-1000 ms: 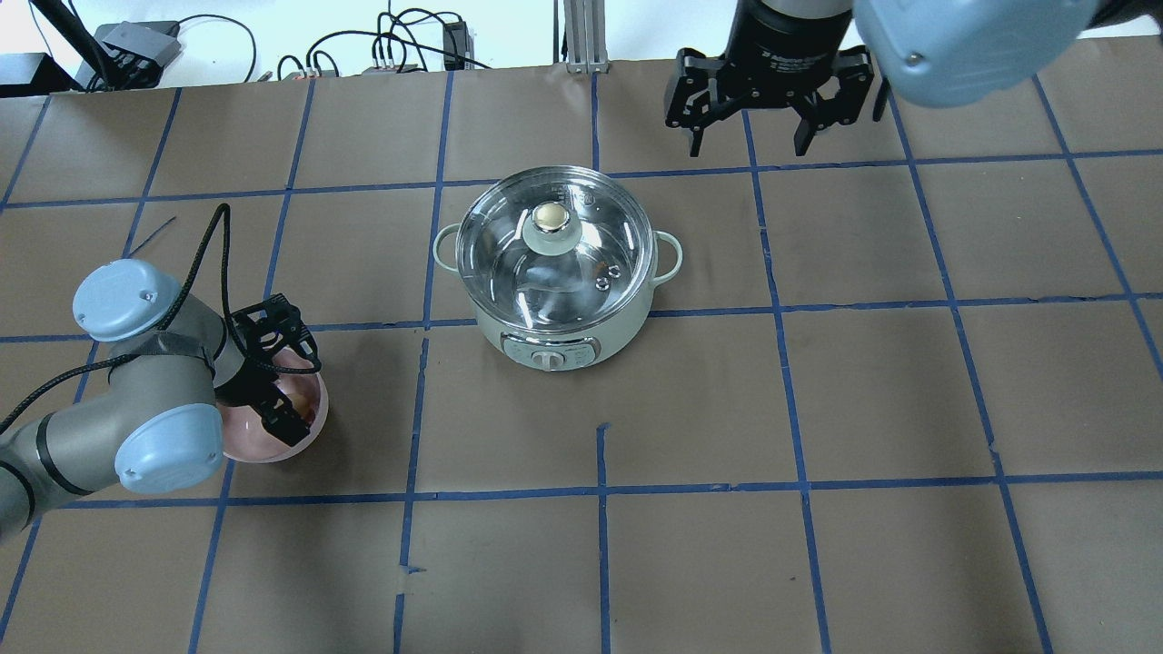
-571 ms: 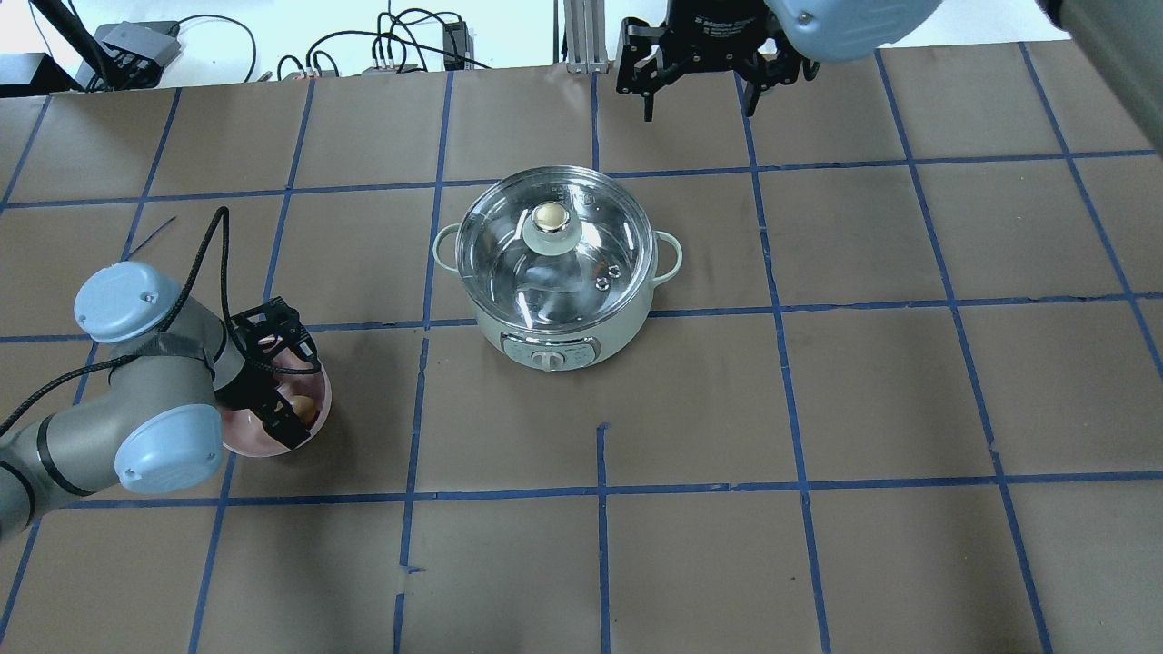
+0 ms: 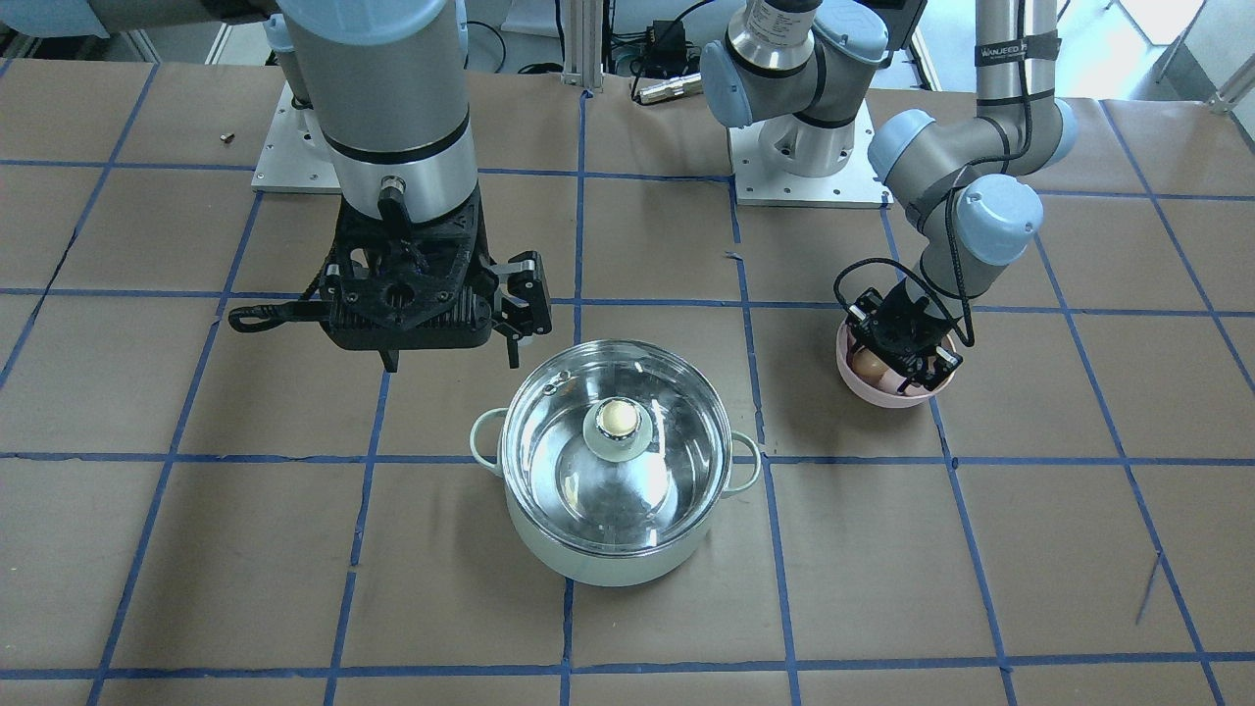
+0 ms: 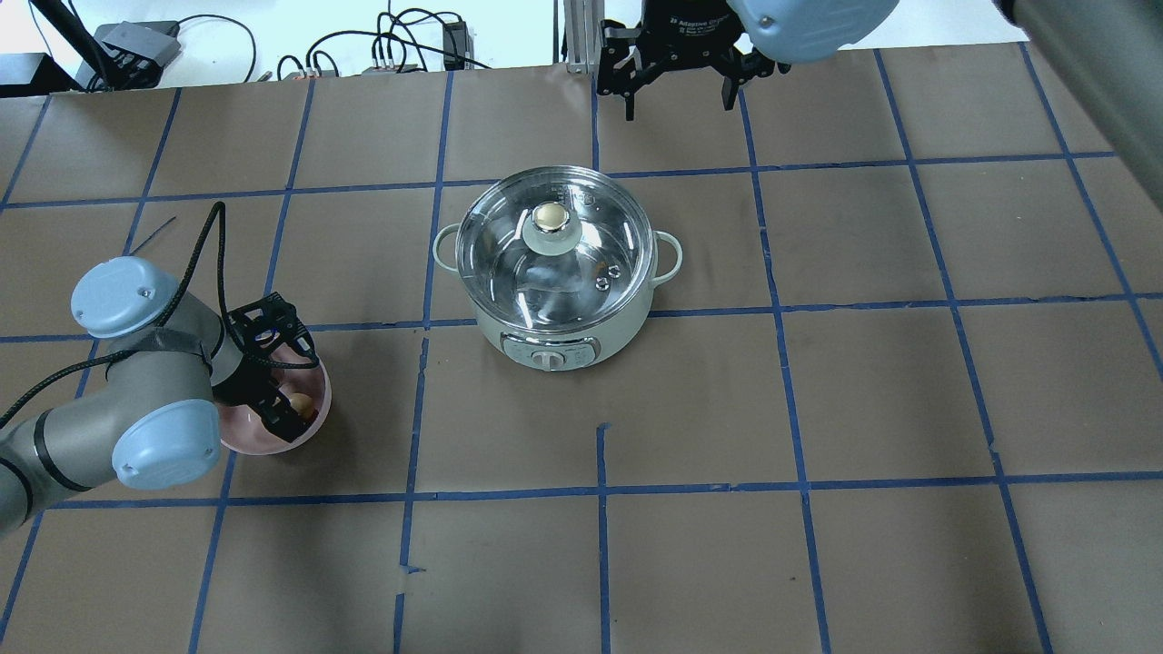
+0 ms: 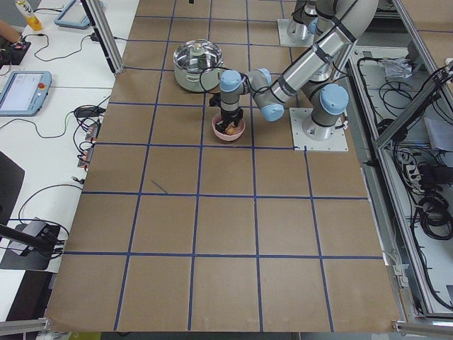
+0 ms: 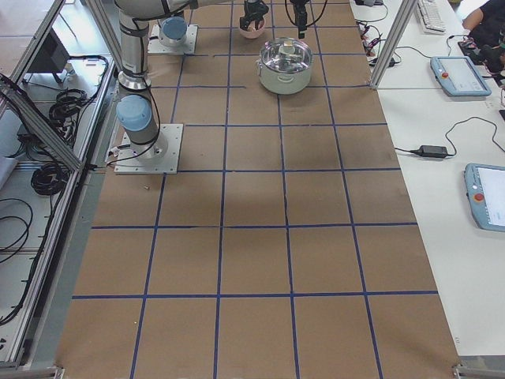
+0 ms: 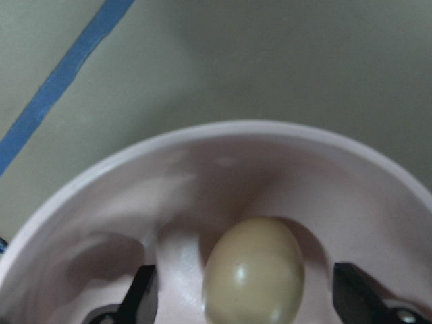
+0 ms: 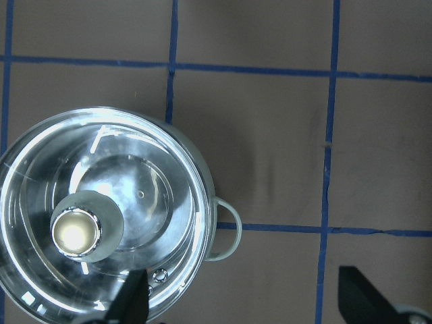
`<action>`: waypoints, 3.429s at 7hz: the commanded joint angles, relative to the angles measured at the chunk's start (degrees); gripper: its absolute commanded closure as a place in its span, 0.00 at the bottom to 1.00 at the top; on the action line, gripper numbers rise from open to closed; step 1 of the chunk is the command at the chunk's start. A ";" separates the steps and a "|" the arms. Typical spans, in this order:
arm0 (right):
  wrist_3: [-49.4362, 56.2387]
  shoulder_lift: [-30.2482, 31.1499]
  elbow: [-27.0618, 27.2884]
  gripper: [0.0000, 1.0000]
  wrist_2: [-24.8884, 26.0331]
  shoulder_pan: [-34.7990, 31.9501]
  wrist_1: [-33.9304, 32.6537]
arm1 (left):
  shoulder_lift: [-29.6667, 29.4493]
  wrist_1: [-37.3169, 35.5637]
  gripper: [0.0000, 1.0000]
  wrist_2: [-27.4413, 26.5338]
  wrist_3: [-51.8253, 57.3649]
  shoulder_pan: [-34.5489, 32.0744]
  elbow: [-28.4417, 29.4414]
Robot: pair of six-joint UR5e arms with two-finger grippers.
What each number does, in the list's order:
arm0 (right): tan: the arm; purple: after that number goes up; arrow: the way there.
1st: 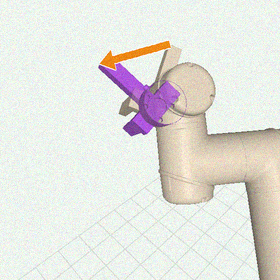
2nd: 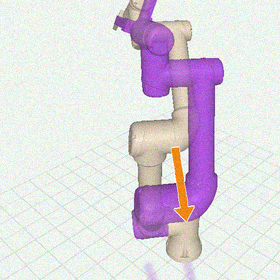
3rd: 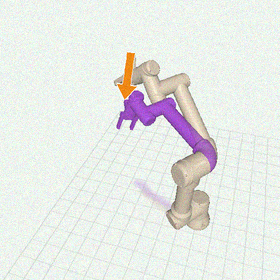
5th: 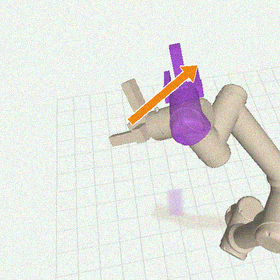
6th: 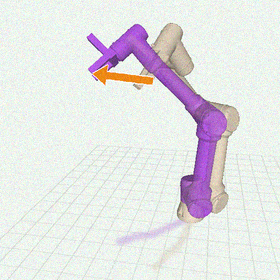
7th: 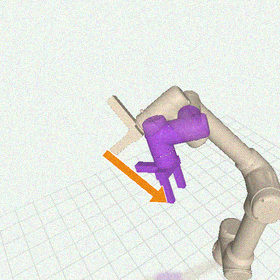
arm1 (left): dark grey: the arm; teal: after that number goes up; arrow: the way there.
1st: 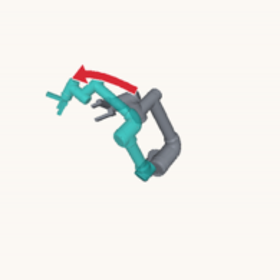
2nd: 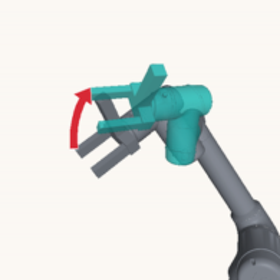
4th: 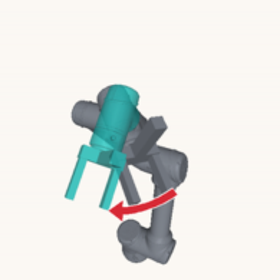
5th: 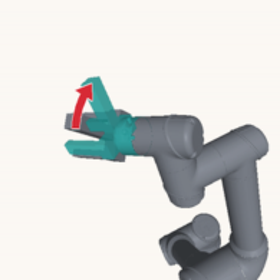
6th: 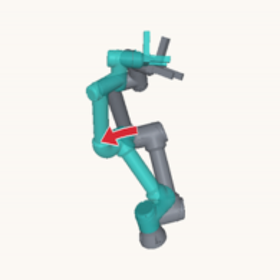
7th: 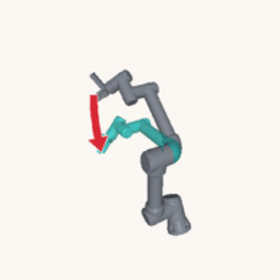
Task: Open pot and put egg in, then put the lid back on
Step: 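Grasp the pot lid knob with the right gripper while the left lifts the egg, then lift the glass lid off with the right gripper while the left carries the egg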
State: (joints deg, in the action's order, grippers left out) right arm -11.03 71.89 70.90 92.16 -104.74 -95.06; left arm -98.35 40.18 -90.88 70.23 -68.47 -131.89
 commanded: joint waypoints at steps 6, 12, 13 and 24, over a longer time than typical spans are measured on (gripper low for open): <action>-11.22 -11.58 0.98 0.04 -4.16 -7.75 -13.27 | 0.61 0.08 0.99 0.00 -0.35 0.00 0.67; -9.97 -10.63 4.76 0.27 -4.01 -9.16 -14.45 | 2.46 11.15 0.99 0.70 -8.68 -1.40 10.77; -9.71 -10.19 5.73 0.40 -4.10 -9.16 -14.45 | 3.50 12.20 0.99 0.79 -9.05 -1.41 11.21; 8.29 13.53 7.84 0.82 -3.84 7.53 14.16 | 2.82 23.46 0.98 2.81 -52.98 -15.61 27.20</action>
State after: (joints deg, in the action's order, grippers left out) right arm -6.09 83.59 77.61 87.83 -99.19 -85.39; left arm -94.69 63.63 -88.35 27.84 -80.39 -106.54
